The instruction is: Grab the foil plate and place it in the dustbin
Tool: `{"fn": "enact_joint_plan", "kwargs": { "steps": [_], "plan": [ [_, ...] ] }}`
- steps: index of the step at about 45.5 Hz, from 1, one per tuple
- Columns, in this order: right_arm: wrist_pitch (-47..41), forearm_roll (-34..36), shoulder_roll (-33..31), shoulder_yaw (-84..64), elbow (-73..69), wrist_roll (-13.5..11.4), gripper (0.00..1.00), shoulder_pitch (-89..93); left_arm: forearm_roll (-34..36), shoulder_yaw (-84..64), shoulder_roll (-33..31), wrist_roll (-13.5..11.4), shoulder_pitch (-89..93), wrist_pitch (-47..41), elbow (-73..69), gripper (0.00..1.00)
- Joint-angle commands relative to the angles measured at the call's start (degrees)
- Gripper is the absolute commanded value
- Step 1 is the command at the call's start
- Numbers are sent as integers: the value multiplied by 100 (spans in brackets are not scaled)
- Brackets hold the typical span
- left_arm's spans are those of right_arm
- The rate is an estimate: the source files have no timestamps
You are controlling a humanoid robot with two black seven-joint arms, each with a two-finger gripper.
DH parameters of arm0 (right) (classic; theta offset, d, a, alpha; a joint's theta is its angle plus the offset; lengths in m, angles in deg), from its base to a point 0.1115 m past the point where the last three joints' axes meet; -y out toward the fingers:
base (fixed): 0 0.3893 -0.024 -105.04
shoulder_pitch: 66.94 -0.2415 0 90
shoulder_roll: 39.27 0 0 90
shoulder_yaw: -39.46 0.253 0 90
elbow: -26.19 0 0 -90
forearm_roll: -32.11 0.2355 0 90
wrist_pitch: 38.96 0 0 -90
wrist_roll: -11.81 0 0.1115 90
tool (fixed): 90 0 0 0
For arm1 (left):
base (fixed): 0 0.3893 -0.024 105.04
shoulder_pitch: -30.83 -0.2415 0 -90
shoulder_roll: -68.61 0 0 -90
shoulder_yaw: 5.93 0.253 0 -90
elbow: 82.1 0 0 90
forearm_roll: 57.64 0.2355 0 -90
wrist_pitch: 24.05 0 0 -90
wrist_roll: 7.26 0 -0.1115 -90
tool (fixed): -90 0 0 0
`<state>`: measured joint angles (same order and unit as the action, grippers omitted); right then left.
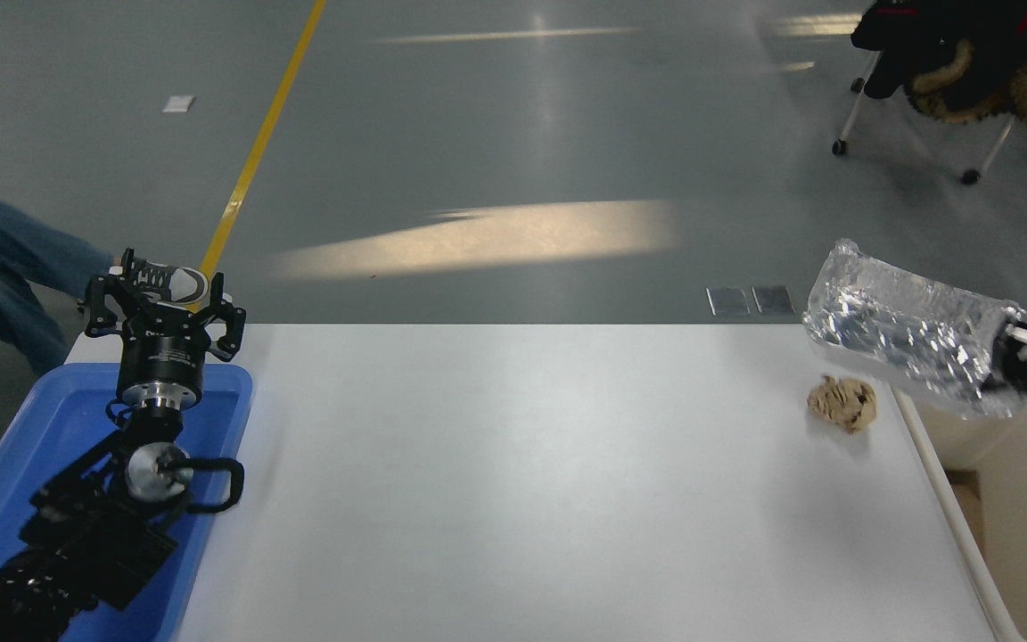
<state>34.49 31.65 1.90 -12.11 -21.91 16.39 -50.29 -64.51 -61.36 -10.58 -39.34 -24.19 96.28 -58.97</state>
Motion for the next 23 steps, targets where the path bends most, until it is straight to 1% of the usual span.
{"fn": "enact_joint_plan", "kwargs": {
  "steps": [1, 6, 9, 19, 23],
  "plan": [
    [99, 362, 382, 2289, 2557, -9, 0, 3044, 1, -2, 1, 0, 0, 0, -2, 99],
    [99, 380, 848, 2791, 3639, -9, 0, 3695, 1, -2, 1, 0, 0, 0, -2, 99],
    [117, 389, 1138, 2888, 4027, -9, 0, 3942, 1, -2, 0, 0, 0, 0, -2, 99],
    [231, 600, 1578, 2915, 4449, -45, 0, 4364, 1, -2, -8, 0, 0, 0, -2, 99],
    [275, 617, 1649, 2906, 4520, -132, 0, 4373, 1, -2, 0, 0, 0, 0, -2, 99]
  ]
}}
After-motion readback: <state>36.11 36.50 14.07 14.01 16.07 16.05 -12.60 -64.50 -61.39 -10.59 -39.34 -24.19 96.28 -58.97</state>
